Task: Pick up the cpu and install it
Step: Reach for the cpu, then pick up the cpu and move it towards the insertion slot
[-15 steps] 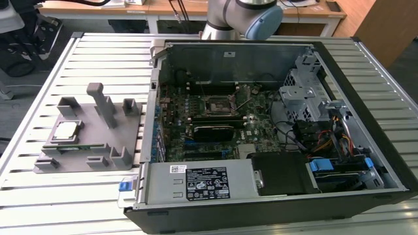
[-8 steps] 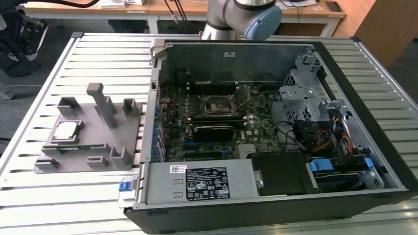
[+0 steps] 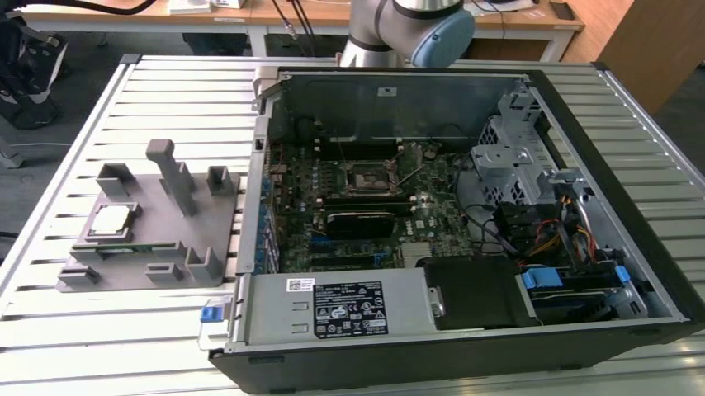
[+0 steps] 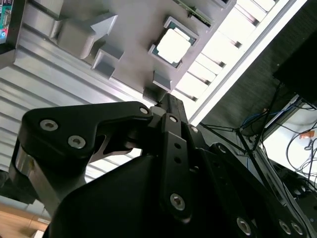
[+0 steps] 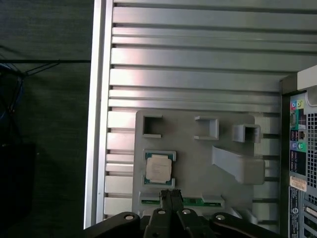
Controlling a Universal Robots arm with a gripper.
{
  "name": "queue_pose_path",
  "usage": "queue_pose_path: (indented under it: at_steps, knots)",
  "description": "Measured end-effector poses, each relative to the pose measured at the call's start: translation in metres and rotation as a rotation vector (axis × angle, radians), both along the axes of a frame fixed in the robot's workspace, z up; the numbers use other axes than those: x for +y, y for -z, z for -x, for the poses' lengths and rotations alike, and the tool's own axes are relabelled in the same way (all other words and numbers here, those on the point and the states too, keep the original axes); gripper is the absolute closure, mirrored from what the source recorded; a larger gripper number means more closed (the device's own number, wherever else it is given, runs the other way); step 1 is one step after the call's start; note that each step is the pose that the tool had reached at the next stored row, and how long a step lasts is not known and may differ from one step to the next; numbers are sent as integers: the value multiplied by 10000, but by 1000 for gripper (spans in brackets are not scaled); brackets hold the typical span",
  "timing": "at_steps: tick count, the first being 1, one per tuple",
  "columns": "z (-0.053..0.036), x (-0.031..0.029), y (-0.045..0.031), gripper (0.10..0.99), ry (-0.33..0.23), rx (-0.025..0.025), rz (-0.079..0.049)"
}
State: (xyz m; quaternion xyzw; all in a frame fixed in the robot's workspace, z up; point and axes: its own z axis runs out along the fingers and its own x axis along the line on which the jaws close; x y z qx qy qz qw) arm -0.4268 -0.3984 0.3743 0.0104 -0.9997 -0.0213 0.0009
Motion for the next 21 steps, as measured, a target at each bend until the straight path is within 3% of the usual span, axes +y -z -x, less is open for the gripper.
queue_pose_path:
  at_steps: [17, 21]
  knots:
    - [34, 0, 54, 980, 0, 4, 14]
    - [34, -2, 72, 980, 1, 6, -54]
